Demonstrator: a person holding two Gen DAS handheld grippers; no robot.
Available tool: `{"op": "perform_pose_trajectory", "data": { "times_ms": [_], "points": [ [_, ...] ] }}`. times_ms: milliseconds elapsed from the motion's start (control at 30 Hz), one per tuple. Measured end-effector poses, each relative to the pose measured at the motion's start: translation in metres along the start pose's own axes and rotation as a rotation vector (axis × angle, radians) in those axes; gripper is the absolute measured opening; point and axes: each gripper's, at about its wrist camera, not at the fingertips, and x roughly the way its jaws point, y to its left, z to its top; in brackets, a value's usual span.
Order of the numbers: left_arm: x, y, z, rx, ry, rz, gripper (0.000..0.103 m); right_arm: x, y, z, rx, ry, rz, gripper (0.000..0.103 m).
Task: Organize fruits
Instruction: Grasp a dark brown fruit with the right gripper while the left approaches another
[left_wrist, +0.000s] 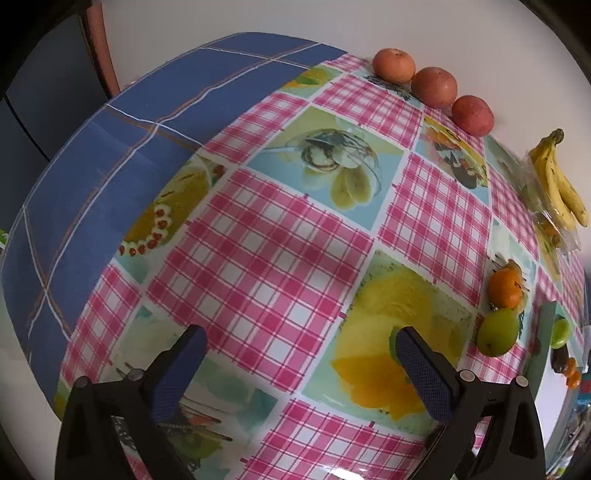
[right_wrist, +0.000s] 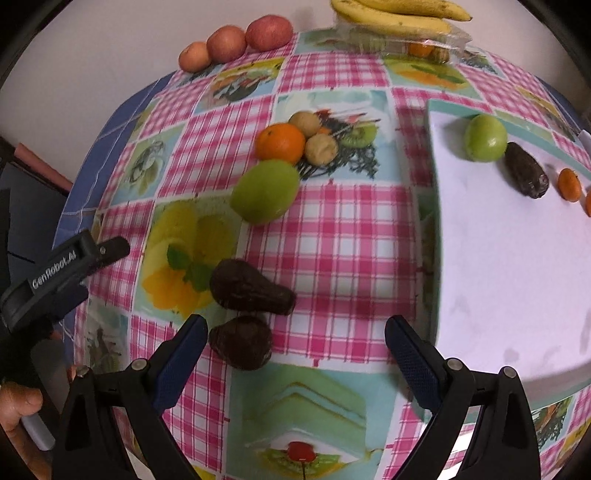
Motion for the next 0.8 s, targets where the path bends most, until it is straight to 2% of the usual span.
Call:
{"op": "perform_pose_trajectory", "data": {
  "times_ms": [100, 167, 300, 367, 567, 800],
  "points": [
    [0.001, -0.003, -0.001, 0.016, 0.001, 0.006, 0.103, 0.004, 0.007, -0.003, -0.021, 0.016, -0.003, 0.096],
    [0.002, -0.005, -0.001, 0.021, 0.005, 0.001, 0.103, 0.007, 0.011, -0.005, -0.043, 0.030, -0.007, 0.083],
    [0.003, -0.008, 0.001, 0.026, 0.011, -0.015, 0.103, 0.012, 0.015, -0.009, -0.042, 0.054, 0.012, 0.074],
    [0.004, -0.009, 0.002, 0.024, 0.014, -0.025, 0.103, 0.010, 0.015, -0.009, -0.045, 0.051, 0.020, 0.065],
    [0.005, -0.014, 0.004, 0.009, 0.041, -0.075, 0.103, 0.012, 0.018, -0.010, -0.023, 0.069, 0.120, 0.039],
    [0.004, -0.029, 0.001, 0.010, 0.074, -0.149, 0.103, 0.008, 0.014, -0.009, -0.027, 0.058, 0.113, 0.038]
  ]
}}
